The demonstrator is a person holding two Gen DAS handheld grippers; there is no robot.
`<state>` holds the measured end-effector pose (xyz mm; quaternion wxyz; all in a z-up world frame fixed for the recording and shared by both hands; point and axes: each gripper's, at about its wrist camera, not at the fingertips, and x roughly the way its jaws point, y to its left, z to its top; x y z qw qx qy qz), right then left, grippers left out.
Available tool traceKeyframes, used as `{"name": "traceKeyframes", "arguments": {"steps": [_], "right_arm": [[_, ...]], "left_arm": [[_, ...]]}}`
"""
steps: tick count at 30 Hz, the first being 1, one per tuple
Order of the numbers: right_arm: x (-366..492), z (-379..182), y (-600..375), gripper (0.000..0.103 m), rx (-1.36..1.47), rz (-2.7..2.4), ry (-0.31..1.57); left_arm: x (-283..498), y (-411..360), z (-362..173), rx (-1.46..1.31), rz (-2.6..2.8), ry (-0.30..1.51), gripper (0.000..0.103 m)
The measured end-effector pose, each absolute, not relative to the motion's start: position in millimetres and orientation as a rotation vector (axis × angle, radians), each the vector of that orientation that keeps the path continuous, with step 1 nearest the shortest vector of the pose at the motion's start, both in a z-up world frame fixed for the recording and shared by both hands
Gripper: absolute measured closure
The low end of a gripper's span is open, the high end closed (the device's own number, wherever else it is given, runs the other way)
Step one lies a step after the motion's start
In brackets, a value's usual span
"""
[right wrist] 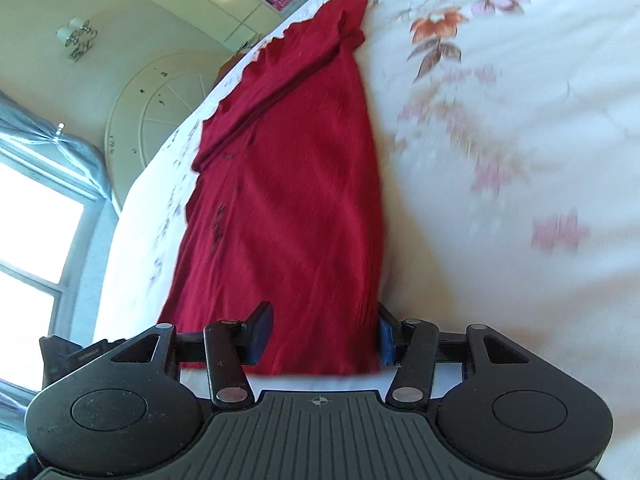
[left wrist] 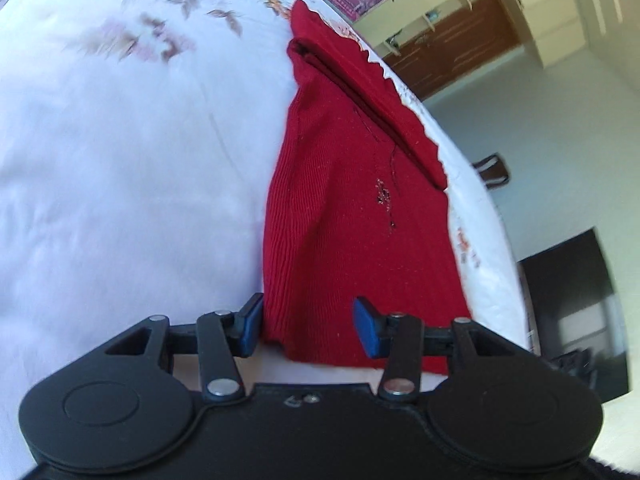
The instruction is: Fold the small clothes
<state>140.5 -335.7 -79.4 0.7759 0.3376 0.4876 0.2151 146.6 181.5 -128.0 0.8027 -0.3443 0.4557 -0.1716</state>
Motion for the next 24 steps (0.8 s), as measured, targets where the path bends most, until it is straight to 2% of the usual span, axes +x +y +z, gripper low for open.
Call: {"name": "traceKeyframes", "arguments": {"steps": [3, 7, 10, 12, 16, 17, 18, 19, 24], "right_arm": [[125, -78, -338, 0.051, 0.769, 0.445, 1.021], [129, -89, -349, 0.051, 0.906, 0.377, 0.995], [136, -88, -344, 0.079, 0.889, 0.375, 1.023], [140, -85, -339, 0.083, 0.834, 0.384, 1.04], [135, -85, -338, 0.084, 0.828, 0.409, 1.03], [134, -87, -339, 0.084, 0.826, 0.405, 1.034], [134, -88, -339, 0.085, 0.822, 0.403, 1.042], [134, -89, -337, 0.099, 0.812, 0.403, 1.042], [137, -70, -344, 0.101, 0.835, 0.394, 0.903]], "left_arm": [[152, 196, -141, -0.852, -0.393, 0.957, 0.059], [172, 193, -145, -0.853, -0.418, 0.95, 0.06], [176, 177, -135, -0.732, -0.402, 0.95, 0.065], [171, 169, -132, -0.686, -0.403, 0.949, 0.065], [163, 162, -129, -0.621, -0.389, 0.932, 0.067], [163, 159, -127, -0.605, -0.377, 0.932, 0.073], [164, 155, -125, -0.569, -0.353, 0.936, 0.083], [166, 151, -122, -0.536, -0.329, 0.938, 0.099], [168, 171, -112, -0.7, -0.287, 0.825, 0.098]]}}
